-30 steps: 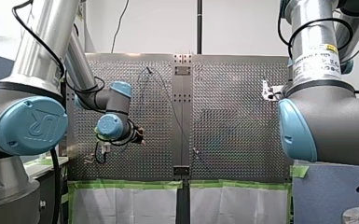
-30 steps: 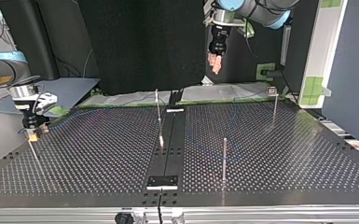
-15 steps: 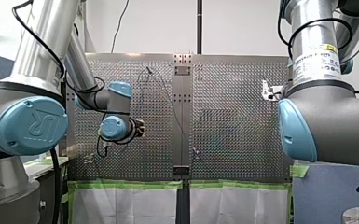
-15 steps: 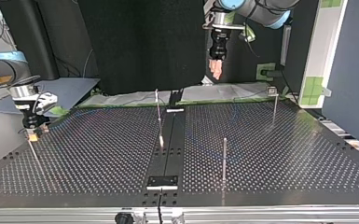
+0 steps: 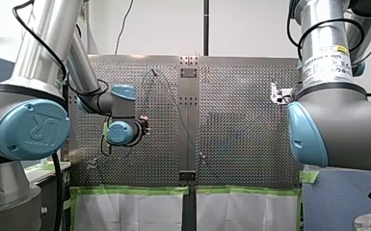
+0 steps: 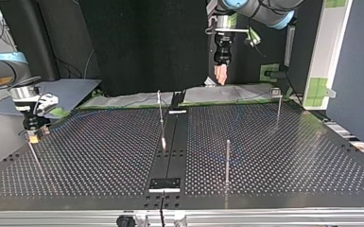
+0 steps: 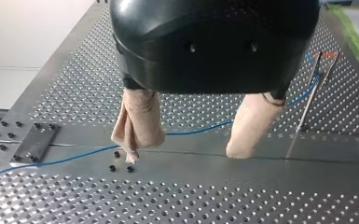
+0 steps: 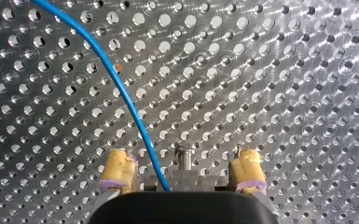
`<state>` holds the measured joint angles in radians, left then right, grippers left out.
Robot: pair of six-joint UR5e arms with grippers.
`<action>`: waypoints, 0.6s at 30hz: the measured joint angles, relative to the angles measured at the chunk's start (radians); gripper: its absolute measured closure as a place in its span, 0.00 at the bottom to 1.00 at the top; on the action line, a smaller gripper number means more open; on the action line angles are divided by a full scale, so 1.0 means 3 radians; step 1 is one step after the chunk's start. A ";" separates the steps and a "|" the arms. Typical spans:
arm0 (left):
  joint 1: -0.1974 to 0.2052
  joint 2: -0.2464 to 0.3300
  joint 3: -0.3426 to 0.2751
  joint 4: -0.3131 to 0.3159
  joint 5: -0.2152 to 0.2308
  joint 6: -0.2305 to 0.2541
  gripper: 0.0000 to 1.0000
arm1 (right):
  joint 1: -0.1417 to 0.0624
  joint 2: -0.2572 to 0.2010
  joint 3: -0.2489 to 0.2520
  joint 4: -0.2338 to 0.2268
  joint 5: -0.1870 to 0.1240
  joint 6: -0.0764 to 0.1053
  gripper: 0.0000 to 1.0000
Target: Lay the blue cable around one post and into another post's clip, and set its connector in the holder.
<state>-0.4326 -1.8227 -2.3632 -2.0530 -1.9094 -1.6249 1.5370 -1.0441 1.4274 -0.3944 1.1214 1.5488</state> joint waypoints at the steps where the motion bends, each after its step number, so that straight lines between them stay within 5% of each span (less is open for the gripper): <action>1: 0.0000 0.0000 0.0000 0.0025 -0.0004 0.0023 0.00 | 0.0001 0.0000 0.0000 0.0000 0.0000 0.0000 0.02; 18: 0.0000 0.0000 -0.0001 0.0380 -0.0016 0.0095 0.00 | 0.0008 0.0000 0.0000 0.0001 -0.0001 -0.0002 0.02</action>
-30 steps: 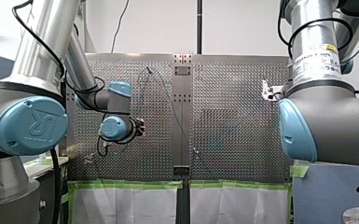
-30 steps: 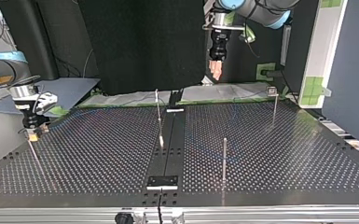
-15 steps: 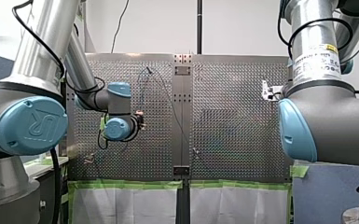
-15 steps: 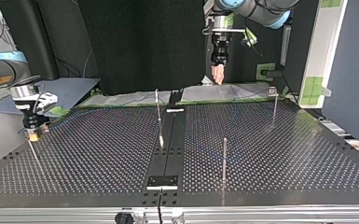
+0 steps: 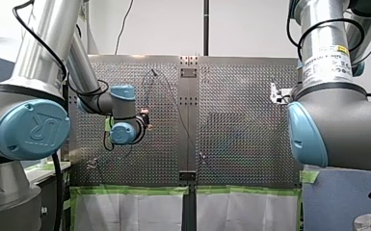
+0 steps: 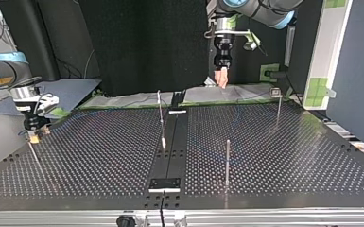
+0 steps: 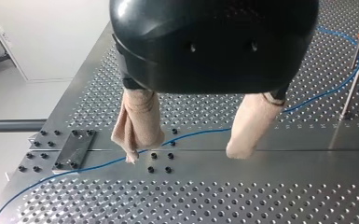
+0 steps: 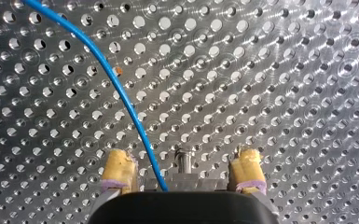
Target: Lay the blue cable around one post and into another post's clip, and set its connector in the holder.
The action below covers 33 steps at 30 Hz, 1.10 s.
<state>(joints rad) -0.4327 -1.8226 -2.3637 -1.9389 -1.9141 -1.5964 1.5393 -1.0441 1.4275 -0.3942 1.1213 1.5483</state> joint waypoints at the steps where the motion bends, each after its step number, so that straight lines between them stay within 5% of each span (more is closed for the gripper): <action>1: 0.0000 0.0000 0.0000 -0.0007 -0.0002 0.0001 0.00 | 0.0000 0.0000 0.0000 0.0001 0.0000 0.0000 0.02; 33: 0.0004 -0.0001 0.0000 -0.0103 -0.0049 0.0041 0.00 | 0.0000 0.0000 0.0000 0.0005 -0.0047 -0.0006 0.02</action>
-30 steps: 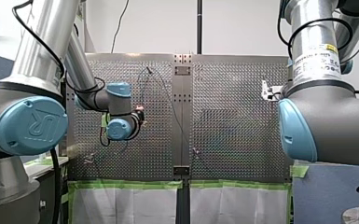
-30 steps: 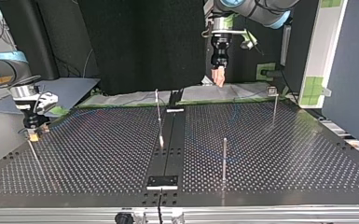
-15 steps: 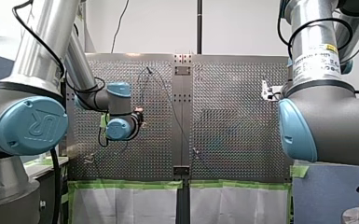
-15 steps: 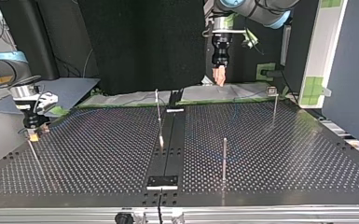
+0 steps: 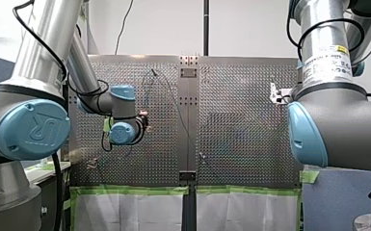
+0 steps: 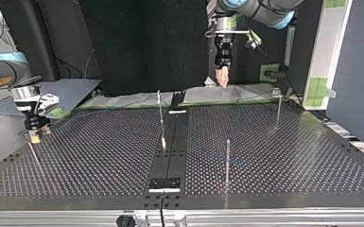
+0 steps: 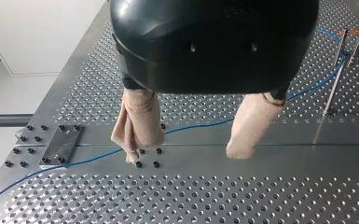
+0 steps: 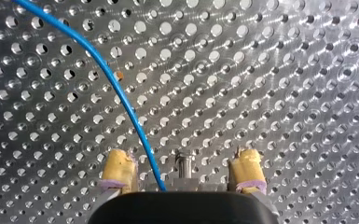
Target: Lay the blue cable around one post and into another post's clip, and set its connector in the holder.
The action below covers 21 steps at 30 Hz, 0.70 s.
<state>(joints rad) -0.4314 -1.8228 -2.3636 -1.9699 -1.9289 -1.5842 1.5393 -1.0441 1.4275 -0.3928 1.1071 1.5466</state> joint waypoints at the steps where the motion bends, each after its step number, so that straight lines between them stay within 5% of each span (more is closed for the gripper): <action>1: 0.0000 0.0000 0.0000 -0.0001 0.0000 0.0000 0.00 | 0.0000 0.0000 0.0000 0.0000 -0.0014 0.0000 0.02; 21: 0.0014 0.0000 -0.0002 -0.0005 0.0000 -0.0007 0.00 | 0.0027 0.0000 0.0000 0.0065 -0.0195 -0.0002 0.02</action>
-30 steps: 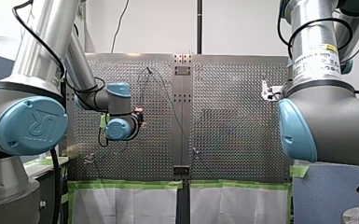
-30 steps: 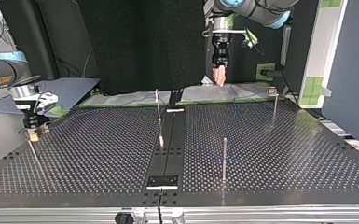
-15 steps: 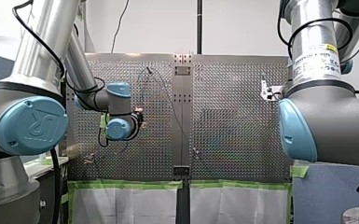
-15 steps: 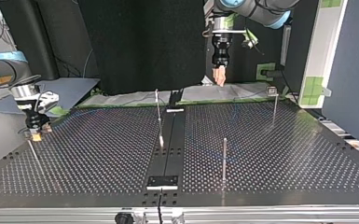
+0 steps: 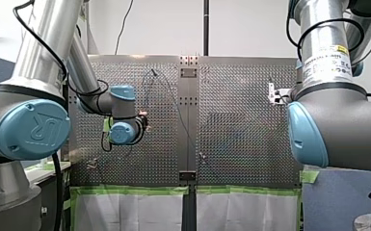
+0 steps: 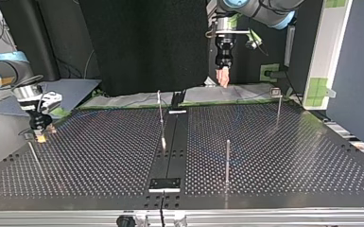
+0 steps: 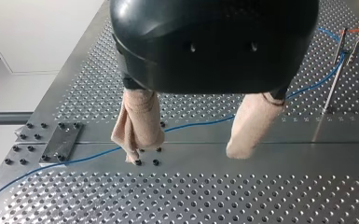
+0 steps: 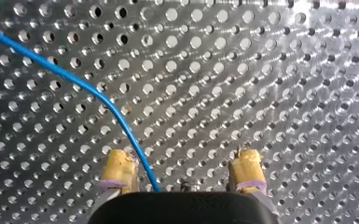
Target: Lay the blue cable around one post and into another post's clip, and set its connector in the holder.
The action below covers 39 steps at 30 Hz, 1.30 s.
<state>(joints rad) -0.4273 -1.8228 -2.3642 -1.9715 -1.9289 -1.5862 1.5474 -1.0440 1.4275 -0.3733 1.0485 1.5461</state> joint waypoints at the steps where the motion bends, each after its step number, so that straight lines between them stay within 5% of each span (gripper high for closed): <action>1: 0.0000 0.0000 0.0000 0.0000 0.0000 -0.0001 0.00 | 0.0004 0.0000 0.0000 0.0018 -0.0001 -0.0005 0.02; 9: 0.0002 0.0001 -0.0002 -0.0004 0.0000 -0.0009 0.00 | 0.0016 -0.0001 0.0000 0.0162 0.0023 -0.0119 0.02; 25: 0.0017 0.0000 -0.0003 0.0000 0.0000 -0.0015 0.00 | 0.0058 -0.0019 0.0000 0.0538 0.0236 -0.0538 0.02; 39: 0.0032 0.0000 -0.0003 0.0000 0.0000 -0.0015 0.00 | 0.0117 -0.0076 0.0003 0.0560 0.0254 -0.0562 0.02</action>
<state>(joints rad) -0.4176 -1.8228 -2.3650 -1.9714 -1.9289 -1.5907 1.5825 -1.0668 1.4283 -0.2053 1.1245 1.3775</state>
